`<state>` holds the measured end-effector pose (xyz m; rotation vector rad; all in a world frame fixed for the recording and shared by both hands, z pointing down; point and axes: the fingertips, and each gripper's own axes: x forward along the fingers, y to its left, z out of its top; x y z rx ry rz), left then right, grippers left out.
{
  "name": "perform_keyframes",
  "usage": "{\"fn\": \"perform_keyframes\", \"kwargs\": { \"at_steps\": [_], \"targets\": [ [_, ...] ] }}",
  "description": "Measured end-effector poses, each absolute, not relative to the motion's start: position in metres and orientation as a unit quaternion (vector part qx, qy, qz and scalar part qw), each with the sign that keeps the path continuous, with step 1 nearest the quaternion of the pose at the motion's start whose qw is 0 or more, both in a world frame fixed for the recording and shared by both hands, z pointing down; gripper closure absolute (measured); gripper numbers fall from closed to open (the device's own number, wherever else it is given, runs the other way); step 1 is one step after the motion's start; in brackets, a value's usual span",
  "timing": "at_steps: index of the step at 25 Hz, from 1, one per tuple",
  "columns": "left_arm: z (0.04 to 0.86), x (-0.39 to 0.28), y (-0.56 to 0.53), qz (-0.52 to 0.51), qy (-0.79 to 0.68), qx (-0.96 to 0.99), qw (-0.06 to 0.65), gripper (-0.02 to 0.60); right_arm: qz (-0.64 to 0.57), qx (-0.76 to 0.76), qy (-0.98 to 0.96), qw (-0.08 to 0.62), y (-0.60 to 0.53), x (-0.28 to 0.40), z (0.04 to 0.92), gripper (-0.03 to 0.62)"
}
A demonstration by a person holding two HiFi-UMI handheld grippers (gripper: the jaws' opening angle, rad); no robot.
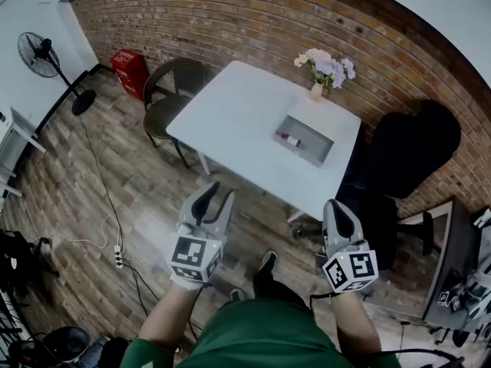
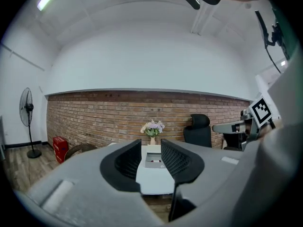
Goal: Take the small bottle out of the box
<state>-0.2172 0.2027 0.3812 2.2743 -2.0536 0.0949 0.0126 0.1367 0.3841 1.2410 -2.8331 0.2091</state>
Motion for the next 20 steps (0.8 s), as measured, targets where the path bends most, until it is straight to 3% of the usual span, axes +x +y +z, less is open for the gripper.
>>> {"fn": "perform_keyframes", "kwargs": {
  "at_steps": [20],
  "targets": [
    [0.392, -0.167, 0.06, 0.1, -0.677, 0.727, 0.047, 0.443, 0.139, 0.356, -0.924, -0.006, -0.019, 0.043, 0.412, 0.591]
  ]
}}
